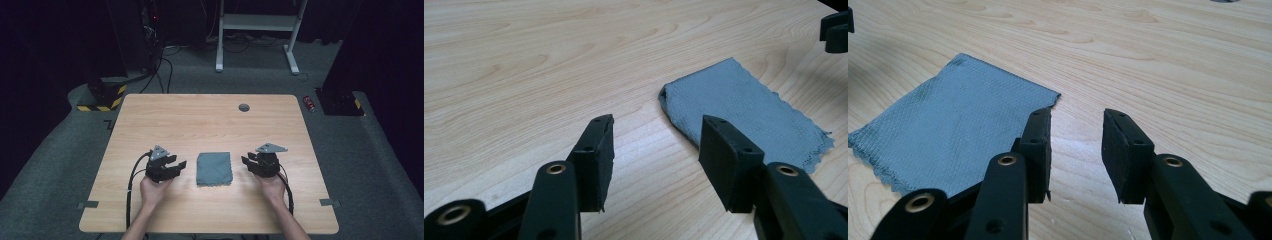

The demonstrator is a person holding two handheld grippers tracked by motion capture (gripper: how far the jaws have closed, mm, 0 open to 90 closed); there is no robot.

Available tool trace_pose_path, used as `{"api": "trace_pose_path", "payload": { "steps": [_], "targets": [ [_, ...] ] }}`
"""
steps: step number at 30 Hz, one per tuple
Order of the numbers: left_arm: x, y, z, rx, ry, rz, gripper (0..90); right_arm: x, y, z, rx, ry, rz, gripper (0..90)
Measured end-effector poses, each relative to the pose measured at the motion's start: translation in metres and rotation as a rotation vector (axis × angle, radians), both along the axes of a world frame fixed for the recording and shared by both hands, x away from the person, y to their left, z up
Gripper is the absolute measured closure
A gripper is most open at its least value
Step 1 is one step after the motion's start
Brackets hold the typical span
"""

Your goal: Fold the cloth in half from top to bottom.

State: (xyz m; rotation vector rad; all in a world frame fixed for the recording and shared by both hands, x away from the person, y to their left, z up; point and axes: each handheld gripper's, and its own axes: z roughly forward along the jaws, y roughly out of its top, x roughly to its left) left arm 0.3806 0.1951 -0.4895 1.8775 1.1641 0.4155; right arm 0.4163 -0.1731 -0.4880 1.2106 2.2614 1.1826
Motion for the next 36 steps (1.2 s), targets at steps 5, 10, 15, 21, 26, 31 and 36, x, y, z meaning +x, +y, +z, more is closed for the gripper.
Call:
{"api": "trace_pose_path", "payload": {
  "steps": [5,10,15,21,26,31,36],
  "targets": [
    [-0.003,0.004,-0.002,-0.007,0.001,0.004,47.5,-0.005,-0.006,0.002,0.014,-0.011,-0.012,63.7],
    [-0.007,0.01,-0.003,-0.014,0.004,0.013,46.8,-0.01,-0.011,0.003,0.02,-0.019,-0.016,63.1],
    [-0.011,0.018,-0.003,-0.025,0.002,0.026,46.4,-0.015,-0.014,0.003,0.023,-0.023,-0.019,62.1],
    [-0.015,0.024,-0.003,-0.036,0.002,0.035,46.2,-0.02,-0.018,0.003,0.032,-0.03,-0.018,62.1],
    [-0.019,0.026,-0.004,-0.034,-0.004,0.043,46.0,-0.025,-0.022,0.002,0.035,-0.028,-0.023,61.2],
    [-0.023,0.028,-0.005,-0.016,-0.004,0.041,45.9,-0.029,-0.027,0.0,0.039,-0.023,-0.034,60.3],
    [-0.027,0.032,-0.009,-0.02,0.0,0.049,45.8,-0.034,-0.033,-0.003,0.036,-0.015,-0.043,60.0]
  ]
}}
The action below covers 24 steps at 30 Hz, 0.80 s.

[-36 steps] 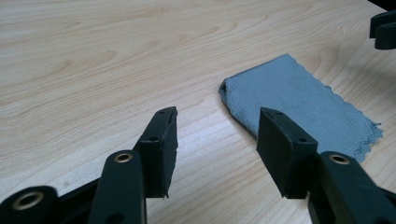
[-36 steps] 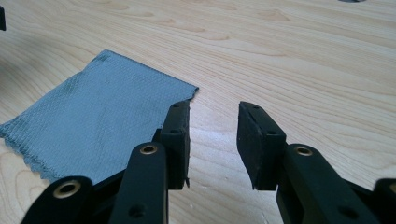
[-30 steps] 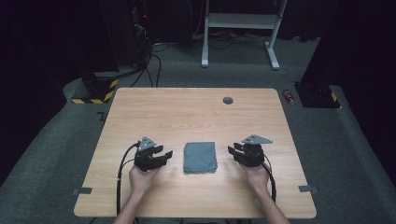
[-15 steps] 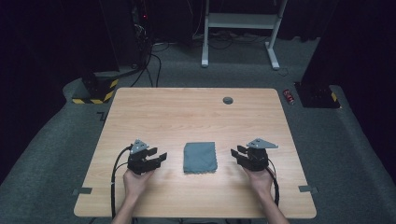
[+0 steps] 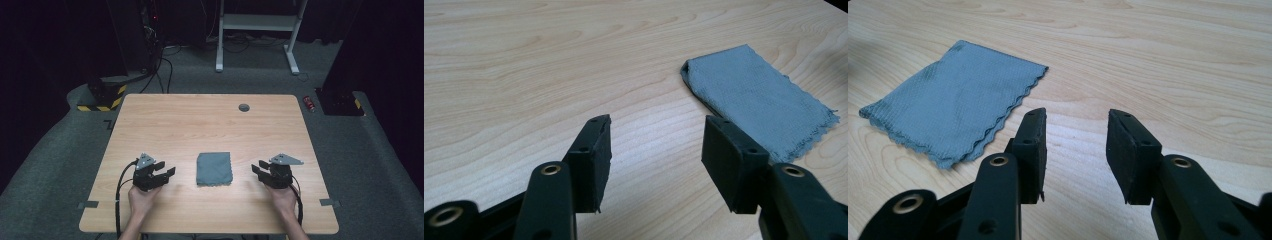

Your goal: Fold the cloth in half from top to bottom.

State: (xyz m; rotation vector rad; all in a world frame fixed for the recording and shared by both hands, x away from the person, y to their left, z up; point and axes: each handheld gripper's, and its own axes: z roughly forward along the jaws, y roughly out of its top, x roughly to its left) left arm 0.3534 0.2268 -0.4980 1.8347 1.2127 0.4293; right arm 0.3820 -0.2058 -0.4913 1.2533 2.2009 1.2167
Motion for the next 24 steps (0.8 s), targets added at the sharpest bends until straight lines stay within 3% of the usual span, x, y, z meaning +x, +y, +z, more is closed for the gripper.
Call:
{"api": "trace_pose_path", "payload": {
  "steps": [14,24],
  "targets": [
    [-0.011,0.008,-0.007,-0.005,0.015,0.015,45.8,-0.012,-0.006,-0.006,-0.012,-0.004,-0.001,59.3],
    [-0.017,0.012,-0.017,0.029,0.028,0.031,45.8,-0.02,-0.009,-0.012,-0.031,-0.001,-0.002,60.1]
  ]
}}
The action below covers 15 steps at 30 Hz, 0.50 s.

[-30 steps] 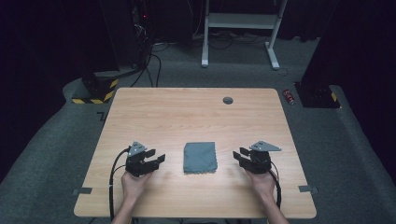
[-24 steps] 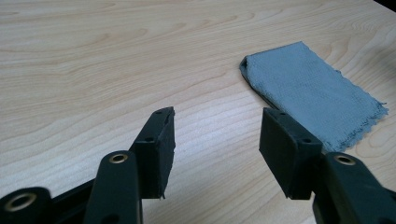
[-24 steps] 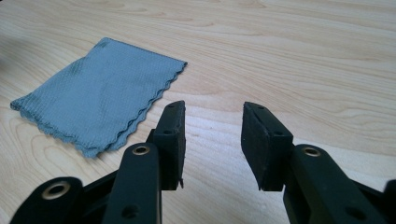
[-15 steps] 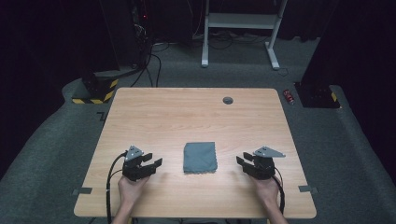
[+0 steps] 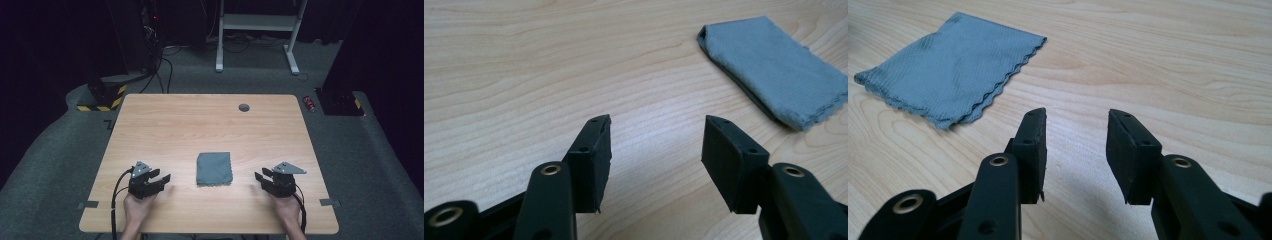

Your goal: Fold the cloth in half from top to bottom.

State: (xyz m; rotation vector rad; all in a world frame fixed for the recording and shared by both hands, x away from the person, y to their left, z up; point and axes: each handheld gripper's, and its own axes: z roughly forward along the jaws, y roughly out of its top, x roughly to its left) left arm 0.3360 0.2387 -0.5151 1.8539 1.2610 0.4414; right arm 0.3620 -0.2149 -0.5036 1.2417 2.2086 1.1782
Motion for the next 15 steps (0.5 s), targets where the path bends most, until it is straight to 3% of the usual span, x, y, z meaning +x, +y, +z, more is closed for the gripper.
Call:
{"api": "trace_pose_path", "payload": {
  "steps": [7,15],
  "targets": [
    [-0.003,0.005,-0.005,-0.017,0.024,0.013,45.8,-0.003,-0.004,-0.005,-0.012,0.014,-0.006,60.4],
    [-0.005,0.007,-0.01,0.019,0.029,0.03,45.8,-0.006,-0.007,-0.012,-0.045,0.033,-0.019,60.4]
  ]
}}
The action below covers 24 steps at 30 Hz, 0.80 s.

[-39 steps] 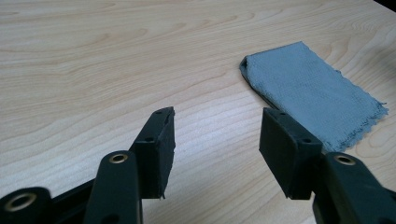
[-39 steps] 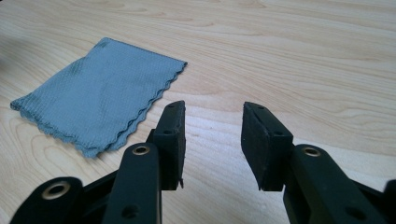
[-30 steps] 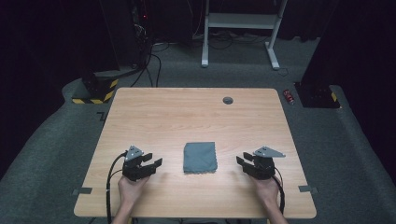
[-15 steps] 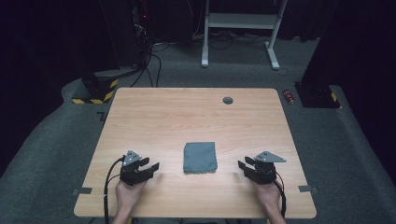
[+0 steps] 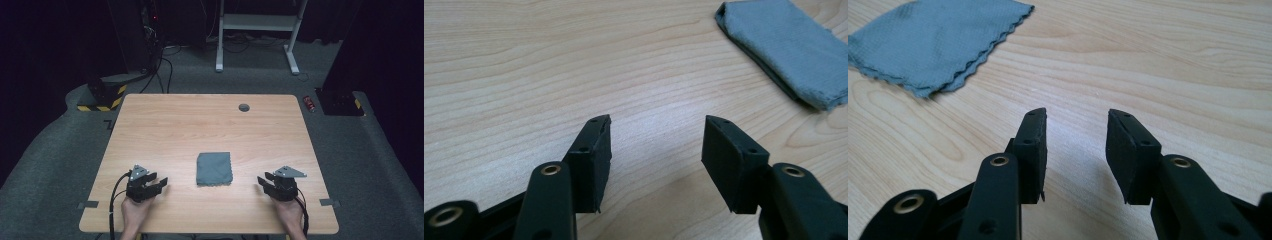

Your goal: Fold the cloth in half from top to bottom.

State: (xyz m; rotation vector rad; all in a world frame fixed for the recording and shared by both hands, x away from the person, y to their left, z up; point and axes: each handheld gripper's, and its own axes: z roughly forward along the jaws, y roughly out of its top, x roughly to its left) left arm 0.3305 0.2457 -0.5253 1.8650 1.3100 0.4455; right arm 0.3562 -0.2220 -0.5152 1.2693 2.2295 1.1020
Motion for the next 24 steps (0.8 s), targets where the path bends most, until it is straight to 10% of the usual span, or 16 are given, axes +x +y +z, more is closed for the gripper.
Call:
{"api": "trace_pose_path", "payload": {
  "steps": [24],
  "targets": [
    [-0.006,-0.011,-0.003,0.151,-0.04,0.009,42.6,-0.006,-0.002,-0.007,-0.116,-0.024,-0.017,57.3]
  ]
}}
